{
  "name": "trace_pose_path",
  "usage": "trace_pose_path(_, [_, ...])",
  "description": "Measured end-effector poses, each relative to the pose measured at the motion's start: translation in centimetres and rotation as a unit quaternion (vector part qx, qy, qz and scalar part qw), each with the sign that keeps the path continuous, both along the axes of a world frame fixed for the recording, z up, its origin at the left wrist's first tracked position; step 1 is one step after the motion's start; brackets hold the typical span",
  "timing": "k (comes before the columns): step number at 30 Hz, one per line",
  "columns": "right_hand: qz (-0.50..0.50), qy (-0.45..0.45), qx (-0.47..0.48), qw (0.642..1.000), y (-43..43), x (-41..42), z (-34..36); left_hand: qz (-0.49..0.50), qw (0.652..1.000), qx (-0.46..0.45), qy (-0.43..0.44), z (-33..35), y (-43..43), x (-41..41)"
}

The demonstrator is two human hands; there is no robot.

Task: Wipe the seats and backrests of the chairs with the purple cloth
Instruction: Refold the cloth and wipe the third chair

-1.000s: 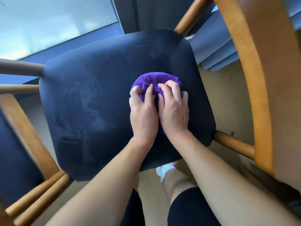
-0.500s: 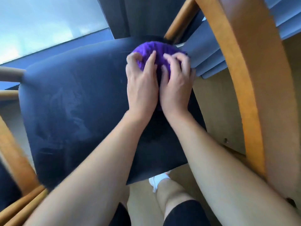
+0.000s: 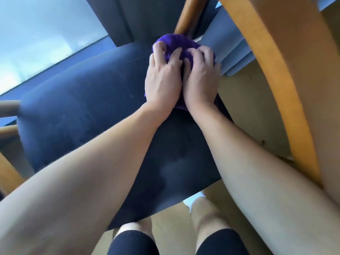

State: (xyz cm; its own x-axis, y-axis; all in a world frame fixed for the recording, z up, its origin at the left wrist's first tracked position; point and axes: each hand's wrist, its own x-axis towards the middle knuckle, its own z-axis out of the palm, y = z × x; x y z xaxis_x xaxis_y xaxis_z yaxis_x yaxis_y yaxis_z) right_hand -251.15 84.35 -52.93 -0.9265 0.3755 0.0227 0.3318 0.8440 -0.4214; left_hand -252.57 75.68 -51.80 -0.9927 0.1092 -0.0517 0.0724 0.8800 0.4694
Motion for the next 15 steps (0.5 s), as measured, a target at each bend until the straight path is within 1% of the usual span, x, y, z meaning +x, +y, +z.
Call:
trace_pose_path(9, [-0.043, -0.010, 0.026, 0.999, 1.6, 6.4, 0.2, -0.084, 0.996, 0.000, -0.014, 0.3, 1.9, 5.1])
trace_pose_path(11, [-0.066, -0.003, 0.019, 0.998, 2.3, 7.9, 0.3, -0.107, 0.994, -0.008, -0.022, 0.5, 2.6, 6.4])
trace_pose_path(15, [-0.112, -0.025, 0.012, 0.993, 2.7, 11.1, 0.4, -0.145, 0.989, -0.015, -0.031, 0.3, 3.4, 8.6])
